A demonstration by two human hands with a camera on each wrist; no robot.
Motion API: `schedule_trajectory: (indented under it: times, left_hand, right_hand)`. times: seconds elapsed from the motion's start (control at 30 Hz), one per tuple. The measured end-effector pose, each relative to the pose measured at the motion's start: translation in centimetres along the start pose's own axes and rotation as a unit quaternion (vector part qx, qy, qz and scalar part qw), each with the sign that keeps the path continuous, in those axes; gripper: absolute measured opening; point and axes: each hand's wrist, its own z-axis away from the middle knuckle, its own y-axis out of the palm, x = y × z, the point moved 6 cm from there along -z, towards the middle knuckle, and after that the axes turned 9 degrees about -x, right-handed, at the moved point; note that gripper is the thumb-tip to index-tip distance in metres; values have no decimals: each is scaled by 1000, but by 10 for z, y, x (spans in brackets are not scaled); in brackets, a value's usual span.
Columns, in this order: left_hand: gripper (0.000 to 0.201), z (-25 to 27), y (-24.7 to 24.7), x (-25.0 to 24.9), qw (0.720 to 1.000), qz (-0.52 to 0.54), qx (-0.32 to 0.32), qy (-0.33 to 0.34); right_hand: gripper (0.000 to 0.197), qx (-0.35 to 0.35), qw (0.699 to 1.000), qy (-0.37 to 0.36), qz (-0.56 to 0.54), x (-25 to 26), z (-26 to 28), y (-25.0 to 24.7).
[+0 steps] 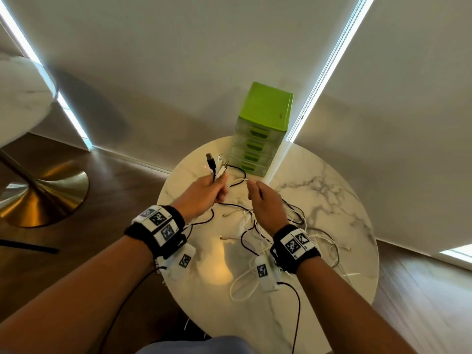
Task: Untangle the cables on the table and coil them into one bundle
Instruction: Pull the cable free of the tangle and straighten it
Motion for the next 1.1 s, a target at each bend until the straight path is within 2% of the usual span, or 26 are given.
schedule_trajectory:
  times: [0.1,0.17,0.27,0.33,0.47,0.6,0.67,0.77,0.87,0.9,0.97,1.03,1.1]
  left_hand:
    - [50,0,15,6,995,86,4,-51]
    - [48,-2,21,1,990,129,14,-60]
    - [46,-4,26,-14,986,164,14,-34]
    - [38,-8,23,-23,977,210,-18,-15]
    - [27,-20,8,-36,948,312,-65,9]
    - [38,-36,-30,-54,929,356,-96,38]
    - [43,-43,-47,-66,930,348,-88,75]
    - [30,-44,-40,-61,969,206,-84,104]
    - [21,-28,1,-41,993,58,-8,101]
    - [24,-22,15,-33,996,4,16,91]
    - [34,-12,33,-14,995,-82,25,48]
    - [40,-6,47,1,997,-78,23,5]
    - [41,-3,61,7,998,-9,42,-36]
  right_hand:
    - [37,72,996,-49,6,27,5,9]
    - [39,127,990,-67,10,32,11,16]
    - [41,187,981,-26,-41,25,19,25]
    - [47,226,972,13,-60,12,30,33]
    - [56,267,960,45,-76,-33,51,35]
    - [50,310,946,86,42,-97,70,11]
    - [47,298,946,115,52,-126,74,-3]
    - [40,222,966,120,61,-140,56,-12]
    - [37,134,983,86,91,-114,30,-15]
    - [36,103,988,67,90,-100,22,-17]
    - [35,57,996,48,52,-74,10,-20]
    - [35,48,999,21,14,-47,5,-21]
    - [31,68,997,-37,4,-21,7,-19]
